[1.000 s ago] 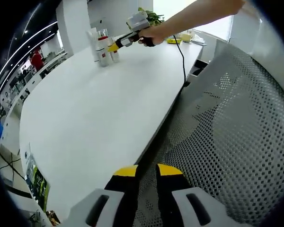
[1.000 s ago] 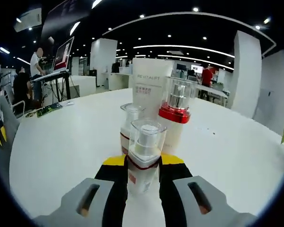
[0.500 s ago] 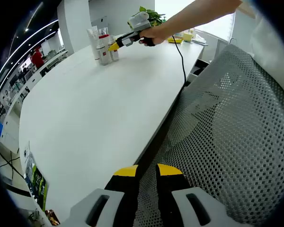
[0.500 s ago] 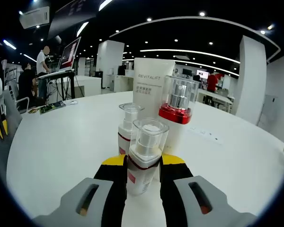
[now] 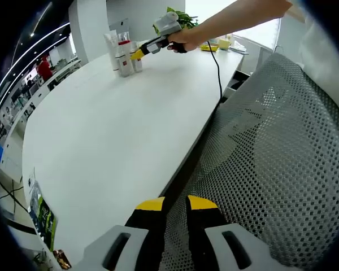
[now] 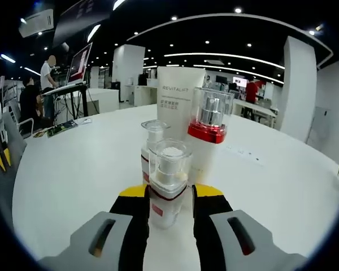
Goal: Arrange the skincare products in the storage area until every visible bottle or jar stands upright without overlapping.
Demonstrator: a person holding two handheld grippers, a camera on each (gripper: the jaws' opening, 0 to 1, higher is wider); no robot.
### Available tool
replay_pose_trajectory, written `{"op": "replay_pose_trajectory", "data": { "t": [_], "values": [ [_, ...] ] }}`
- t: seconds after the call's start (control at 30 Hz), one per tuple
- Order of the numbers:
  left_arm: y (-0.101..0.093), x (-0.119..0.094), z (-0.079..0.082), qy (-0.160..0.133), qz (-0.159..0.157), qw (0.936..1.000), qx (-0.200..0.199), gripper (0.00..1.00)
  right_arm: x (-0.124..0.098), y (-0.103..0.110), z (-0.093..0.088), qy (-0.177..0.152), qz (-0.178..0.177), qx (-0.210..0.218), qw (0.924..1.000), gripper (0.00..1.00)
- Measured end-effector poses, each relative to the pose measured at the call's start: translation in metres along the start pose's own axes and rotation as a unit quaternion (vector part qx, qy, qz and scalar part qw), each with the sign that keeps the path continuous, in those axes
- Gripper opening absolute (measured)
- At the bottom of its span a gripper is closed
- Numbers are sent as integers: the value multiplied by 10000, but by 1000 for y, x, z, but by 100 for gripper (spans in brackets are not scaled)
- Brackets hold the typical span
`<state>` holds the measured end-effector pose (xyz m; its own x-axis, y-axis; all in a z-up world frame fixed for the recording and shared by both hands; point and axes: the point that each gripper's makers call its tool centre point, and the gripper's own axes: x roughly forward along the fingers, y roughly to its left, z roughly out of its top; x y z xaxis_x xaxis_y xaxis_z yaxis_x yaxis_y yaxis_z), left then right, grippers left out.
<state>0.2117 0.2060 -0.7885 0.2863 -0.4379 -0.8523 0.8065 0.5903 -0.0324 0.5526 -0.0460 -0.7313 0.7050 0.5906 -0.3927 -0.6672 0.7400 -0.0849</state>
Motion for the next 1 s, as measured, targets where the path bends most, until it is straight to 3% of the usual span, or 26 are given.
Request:
{"op": "replay_pose_trajectory", "data": {
  "t": [0.17,0.23,0.4,0.53,0.6,0.83,1.0],
  "values": [
    [0,0,0,-1,13,10000,-1,14,-2,1,-6,124,-105,117,9998,25],
    [1,0,0,-9,22,10000,5,14,-3,3,-11,218,-200,489,9984,25],
    [1,0,0,1,24,10000,2,14,-1,-3,-22,334,-527,862,9943,25],
    [1,0,0,-6,34,10000,5,14,3,-11,-31,385,-974,1568,9821,26],
    [2,0,0,-1,42,10000,3,14,3,-13,-32,347,-1191,1690,9778,26],
    [2,0,0,-10,56,10000,14,14,13,-11,-42,512,-1540,1849,9693,18],
    [2,0,0,-12,69,10000,24,14,15,-13,-42,592,-1666,1771,9682,17]
  ]
}}
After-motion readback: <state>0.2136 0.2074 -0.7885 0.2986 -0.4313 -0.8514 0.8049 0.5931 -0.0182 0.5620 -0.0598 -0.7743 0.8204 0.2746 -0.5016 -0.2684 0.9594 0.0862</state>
